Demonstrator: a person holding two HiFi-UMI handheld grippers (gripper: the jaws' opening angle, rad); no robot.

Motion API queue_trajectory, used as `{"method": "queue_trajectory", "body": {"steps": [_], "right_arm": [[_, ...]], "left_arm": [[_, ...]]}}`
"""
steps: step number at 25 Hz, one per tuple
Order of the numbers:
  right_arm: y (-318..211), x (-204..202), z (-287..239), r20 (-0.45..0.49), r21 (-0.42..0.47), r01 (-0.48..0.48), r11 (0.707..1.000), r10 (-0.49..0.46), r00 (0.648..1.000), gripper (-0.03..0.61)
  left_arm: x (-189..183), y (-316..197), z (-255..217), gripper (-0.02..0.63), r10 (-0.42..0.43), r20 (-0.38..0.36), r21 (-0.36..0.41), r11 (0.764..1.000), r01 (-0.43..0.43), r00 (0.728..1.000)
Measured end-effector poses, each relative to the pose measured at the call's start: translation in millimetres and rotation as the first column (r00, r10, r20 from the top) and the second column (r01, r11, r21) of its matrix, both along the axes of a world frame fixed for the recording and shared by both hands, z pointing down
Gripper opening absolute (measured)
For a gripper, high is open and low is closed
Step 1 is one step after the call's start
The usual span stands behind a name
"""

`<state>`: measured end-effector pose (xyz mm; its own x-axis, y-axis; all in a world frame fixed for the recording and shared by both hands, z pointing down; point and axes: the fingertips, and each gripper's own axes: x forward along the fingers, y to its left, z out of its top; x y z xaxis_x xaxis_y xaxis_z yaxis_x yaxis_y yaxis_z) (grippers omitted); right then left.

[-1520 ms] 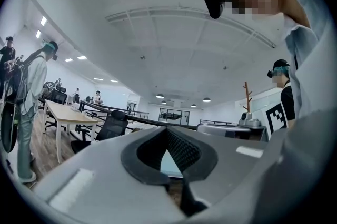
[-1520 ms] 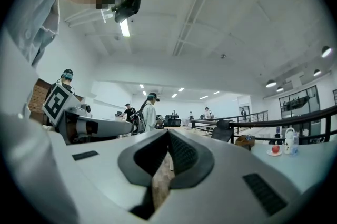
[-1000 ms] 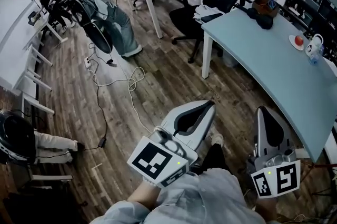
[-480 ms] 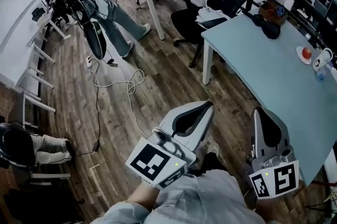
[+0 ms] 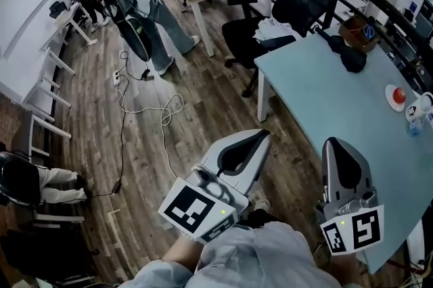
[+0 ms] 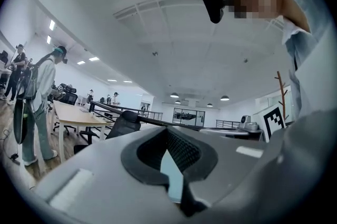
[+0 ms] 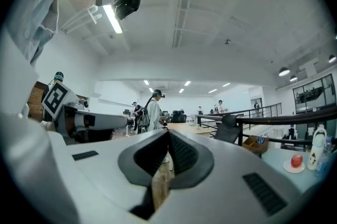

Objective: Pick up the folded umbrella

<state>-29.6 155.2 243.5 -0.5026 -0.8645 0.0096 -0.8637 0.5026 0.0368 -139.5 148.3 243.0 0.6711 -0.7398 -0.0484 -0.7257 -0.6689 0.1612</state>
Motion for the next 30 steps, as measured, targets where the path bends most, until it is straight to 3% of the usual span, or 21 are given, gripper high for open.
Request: {"method": "queue_trajectory", "body": {"steps": [13,21,30], "right_arm": [[-40,45,-13,0.039,0.009,0.000,1.000,0.000,0.999,-0.002],[-59,62,-7,0.043,0.015,-0.061,0.998,0.061,0.997,-0.002],[-102,49,-4,0.034,0.009,-0.142,0.990,0.142,0.989,-0.002]], "left_arm": [[37,-41,-16,0.005,-0.024,0.034,0.009,1.000,0.024,0.999],[50,-66,-13,0.005,0.021,0.030,0.020,1.000,-0.021,0.999],[39,-120,-11,0.005,0.101,0.021,0.025,0.994,-0.102,0.995]]}}
